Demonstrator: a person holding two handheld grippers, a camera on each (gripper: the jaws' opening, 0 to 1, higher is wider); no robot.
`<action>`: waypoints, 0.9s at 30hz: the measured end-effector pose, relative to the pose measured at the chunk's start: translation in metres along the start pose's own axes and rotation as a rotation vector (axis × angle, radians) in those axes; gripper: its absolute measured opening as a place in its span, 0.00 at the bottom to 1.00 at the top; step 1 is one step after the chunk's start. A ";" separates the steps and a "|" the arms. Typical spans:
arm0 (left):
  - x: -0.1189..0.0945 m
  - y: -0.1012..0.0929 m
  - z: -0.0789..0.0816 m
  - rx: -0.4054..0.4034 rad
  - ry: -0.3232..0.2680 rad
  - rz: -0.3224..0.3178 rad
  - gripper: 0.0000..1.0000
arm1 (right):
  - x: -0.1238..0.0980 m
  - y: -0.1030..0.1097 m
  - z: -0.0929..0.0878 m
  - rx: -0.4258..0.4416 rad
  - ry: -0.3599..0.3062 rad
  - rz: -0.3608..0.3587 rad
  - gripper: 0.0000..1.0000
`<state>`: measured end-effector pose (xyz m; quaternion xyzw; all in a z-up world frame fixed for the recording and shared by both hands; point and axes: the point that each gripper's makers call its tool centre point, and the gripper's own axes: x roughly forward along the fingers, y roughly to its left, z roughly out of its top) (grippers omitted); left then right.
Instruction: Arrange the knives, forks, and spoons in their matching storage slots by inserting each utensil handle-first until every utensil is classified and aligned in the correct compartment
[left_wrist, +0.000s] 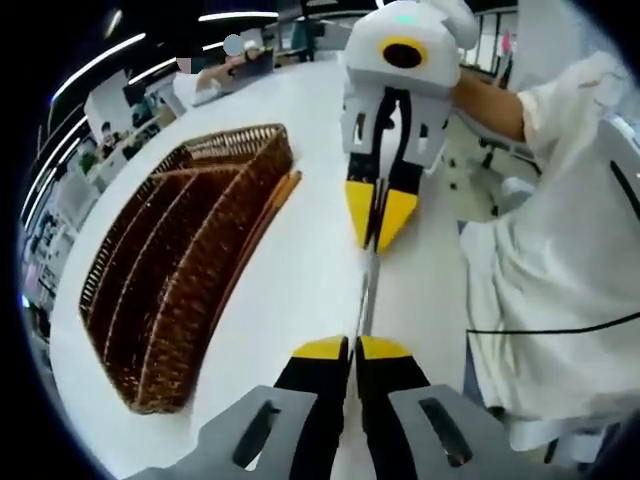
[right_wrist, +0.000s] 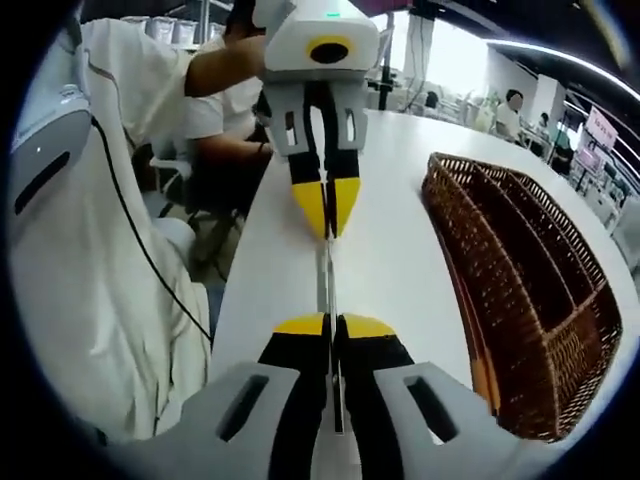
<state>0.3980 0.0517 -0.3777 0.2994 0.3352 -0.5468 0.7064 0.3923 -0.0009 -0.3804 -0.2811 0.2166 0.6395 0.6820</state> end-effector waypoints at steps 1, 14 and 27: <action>-0.002 0.003 0.004 0.006 -0.001 0.006 0.02 | -0.002 -0.003 0.001 -0.007 0.006 -0.008 0.02; -0.018 0.034 0.037 0.075 -0.023 0.061 0.02 | -0.032 -0.037 0.021 -0.080 0.022 -0.103 0.02; -0.027 0.052 0.047 0.092 -0.038 0.088 0.02 | -0.038 -0.055 0.029 -0.090 0.014 -0.129 0.02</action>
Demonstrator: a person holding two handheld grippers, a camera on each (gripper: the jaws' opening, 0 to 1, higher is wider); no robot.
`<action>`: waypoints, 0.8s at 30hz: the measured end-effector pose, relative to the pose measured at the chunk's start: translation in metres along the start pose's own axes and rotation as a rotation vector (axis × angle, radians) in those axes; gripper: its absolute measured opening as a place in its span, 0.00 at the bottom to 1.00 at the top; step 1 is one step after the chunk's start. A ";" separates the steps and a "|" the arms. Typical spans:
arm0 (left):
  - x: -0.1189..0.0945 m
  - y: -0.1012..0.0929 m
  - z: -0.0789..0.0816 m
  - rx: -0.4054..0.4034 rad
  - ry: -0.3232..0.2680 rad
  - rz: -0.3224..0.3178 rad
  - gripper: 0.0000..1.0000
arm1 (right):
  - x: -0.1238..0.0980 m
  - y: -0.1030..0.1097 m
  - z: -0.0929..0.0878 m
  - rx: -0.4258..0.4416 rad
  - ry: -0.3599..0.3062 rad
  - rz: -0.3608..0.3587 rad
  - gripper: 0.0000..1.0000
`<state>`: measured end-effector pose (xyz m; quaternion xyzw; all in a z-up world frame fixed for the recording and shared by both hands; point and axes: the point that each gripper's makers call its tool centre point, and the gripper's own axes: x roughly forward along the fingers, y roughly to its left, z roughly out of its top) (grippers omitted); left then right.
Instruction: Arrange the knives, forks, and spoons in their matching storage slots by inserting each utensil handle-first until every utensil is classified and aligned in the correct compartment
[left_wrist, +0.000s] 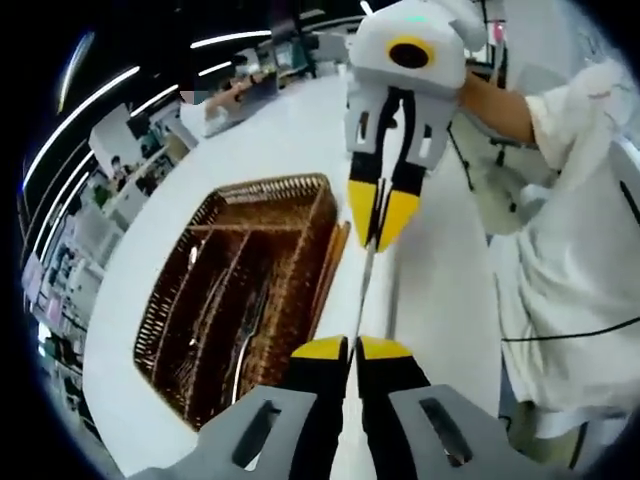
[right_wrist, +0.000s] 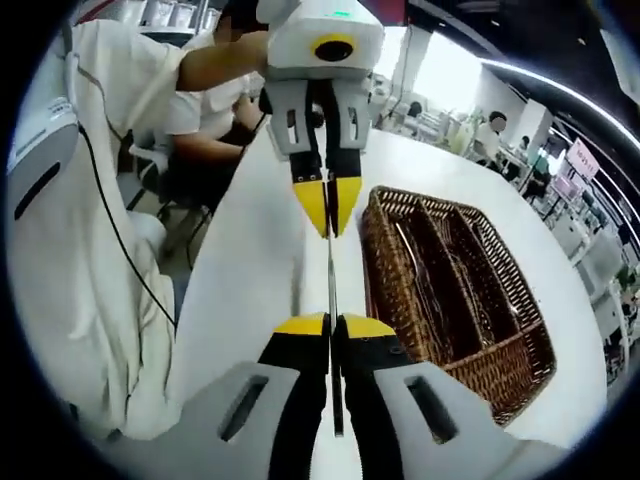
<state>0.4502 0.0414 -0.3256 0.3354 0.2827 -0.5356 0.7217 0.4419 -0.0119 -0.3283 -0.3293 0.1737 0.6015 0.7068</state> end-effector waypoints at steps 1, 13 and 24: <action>0.000 0.002 0.000 -0.004 0.001 0.001 0.02 | 0.000 -0.001 0.000 -0.002 0.000 -0.002 0.02; -0.002 0.023 0.000 -0.013 -0.004 0.016 0.03 | 0.005 -0.021 0.004 -0.014 0.005 -0.012 0.02; -0.002 0.044 -0.001 -0.016 0.002 0.035 0.03 | 0.013 -0.040 0.006 -0.023 0.008 -0.025 0.02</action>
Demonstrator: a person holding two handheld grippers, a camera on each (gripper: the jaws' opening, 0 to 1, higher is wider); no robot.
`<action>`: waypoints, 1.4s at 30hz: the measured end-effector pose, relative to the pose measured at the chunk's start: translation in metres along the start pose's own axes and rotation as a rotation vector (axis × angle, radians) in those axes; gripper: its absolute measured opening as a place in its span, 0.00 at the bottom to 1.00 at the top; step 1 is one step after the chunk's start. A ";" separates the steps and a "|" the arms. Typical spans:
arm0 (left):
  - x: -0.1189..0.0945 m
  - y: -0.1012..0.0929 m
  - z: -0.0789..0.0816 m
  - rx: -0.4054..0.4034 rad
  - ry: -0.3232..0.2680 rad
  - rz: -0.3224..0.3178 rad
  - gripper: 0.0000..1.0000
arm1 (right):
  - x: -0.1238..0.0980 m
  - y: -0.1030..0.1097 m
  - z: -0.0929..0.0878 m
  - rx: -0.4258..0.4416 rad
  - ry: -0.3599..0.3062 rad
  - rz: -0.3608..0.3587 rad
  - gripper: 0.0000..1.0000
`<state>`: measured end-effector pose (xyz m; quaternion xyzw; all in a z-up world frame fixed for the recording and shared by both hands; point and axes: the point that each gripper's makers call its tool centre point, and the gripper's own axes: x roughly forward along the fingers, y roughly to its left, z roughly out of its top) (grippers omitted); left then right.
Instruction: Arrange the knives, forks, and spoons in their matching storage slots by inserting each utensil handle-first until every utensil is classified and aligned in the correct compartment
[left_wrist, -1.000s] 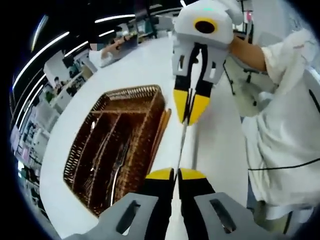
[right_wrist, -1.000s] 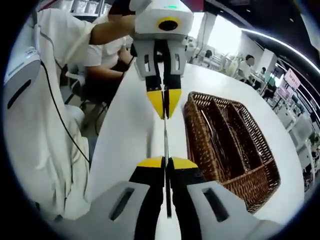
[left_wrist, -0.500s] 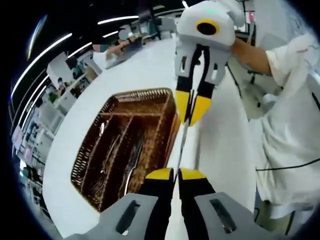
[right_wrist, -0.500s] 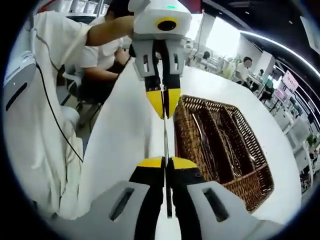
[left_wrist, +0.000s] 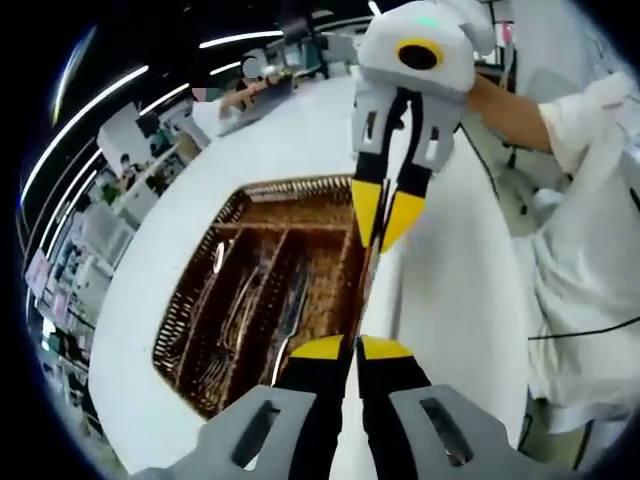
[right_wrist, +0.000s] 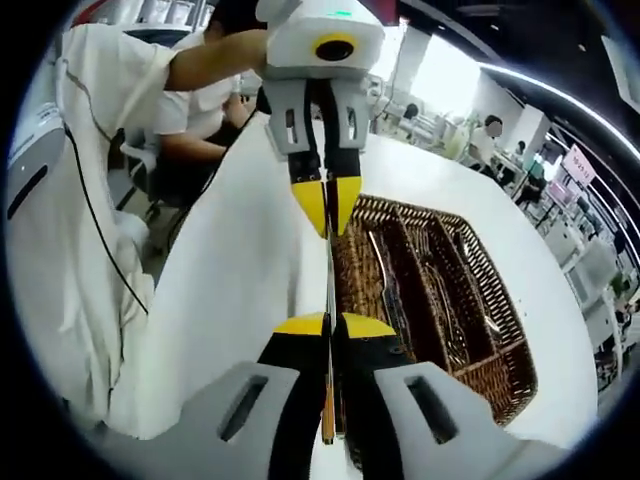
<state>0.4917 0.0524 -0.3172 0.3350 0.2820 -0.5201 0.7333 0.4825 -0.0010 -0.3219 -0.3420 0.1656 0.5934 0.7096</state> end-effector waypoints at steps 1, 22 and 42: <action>0.000 0.001 0.000 0.000 0.000 0.000 0.03 | 0.001 -0.002 0.000 -0.008 0.001 -0.003 0.03; 0.013 0.027 -0.011 -0.024 0.006 0.003 0.03 | 0.020 -0.027 -0.008 0.007 0.014 0.016 0.03; 0.026 0.041 -0.023 -0.059 0.013 -0.021 0.03 | 0.038 -0.036 -0.018 0.012 0.031 0.039 0.03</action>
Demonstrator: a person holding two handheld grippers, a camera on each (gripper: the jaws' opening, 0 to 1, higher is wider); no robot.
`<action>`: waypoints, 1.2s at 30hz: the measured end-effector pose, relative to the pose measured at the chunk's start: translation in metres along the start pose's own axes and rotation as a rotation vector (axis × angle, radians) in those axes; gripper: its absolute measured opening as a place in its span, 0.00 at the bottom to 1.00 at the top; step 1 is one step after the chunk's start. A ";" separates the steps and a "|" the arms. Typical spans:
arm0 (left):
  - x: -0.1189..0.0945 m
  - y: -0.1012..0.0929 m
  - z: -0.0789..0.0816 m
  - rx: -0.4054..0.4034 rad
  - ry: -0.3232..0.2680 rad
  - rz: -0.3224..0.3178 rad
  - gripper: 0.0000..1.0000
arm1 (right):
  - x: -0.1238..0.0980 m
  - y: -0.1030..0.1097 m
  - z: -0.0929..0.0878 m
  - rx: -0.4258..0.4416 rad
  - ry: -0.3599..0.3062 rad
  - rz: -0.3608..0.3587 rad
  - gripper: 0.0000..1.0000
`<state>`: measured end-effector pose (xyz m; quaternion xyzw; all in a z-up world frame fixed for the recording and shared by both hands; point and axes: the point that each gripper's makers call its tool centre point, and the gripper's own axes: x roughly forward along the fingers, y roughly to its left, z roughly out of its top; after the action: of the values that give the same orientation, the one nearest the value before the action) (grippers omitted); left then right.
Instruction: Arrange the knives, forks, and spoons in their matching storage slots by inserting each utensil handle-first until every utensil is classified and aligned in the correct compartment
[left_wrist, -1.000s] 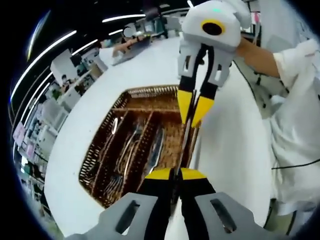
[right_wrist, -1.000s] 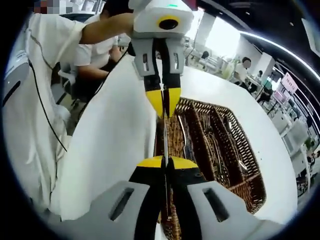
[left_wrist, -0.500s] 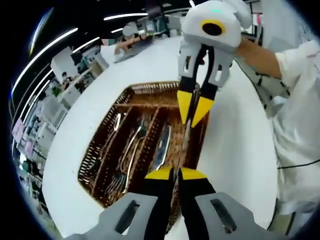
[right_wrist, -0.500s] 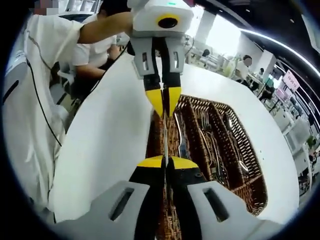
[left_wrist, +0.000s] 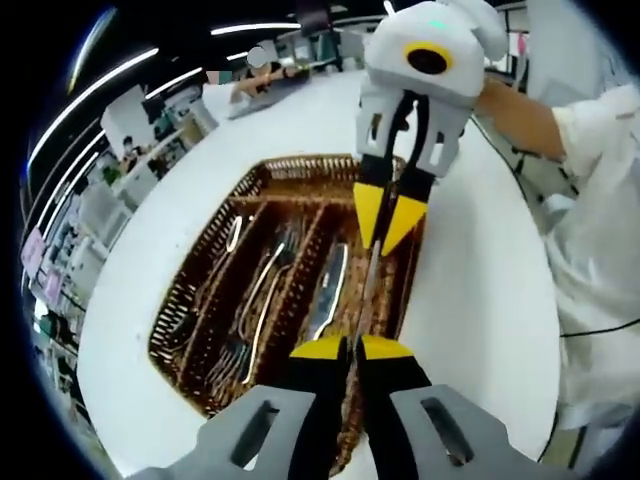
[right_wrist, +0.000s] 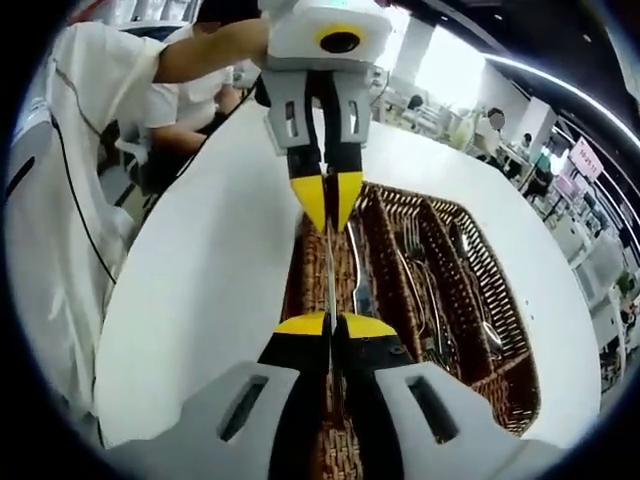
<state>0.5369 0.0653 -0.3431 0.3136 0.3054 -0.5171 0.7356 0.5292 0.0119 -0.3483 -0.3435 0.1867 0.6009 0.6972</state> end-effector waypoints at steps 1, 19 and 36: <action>0.001 0.000 -0.001 -0.002 0.002 -0.004 0.03 | 0.001 0.000 -0.001 0.000 0.002 0.001 0.03; 0.012 0.007 -0.012 -0.041 0.002 -0.028 0.03 | 0.015 -0.004 -0.010 0.021 0.005 0.028 0.03; 0.022 0.010 -0.019 -0.057 0.002 -0.040 0.03 | 0.026 -0.008 -0.018 0.035 0.029 0.045 0.03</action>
<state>0.5505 0.0700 -0.3702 0.2867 0.3272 -0.5224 0.7334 0.5446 0.0173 -0.3759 -0.3357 0.2147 0.6079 0.6868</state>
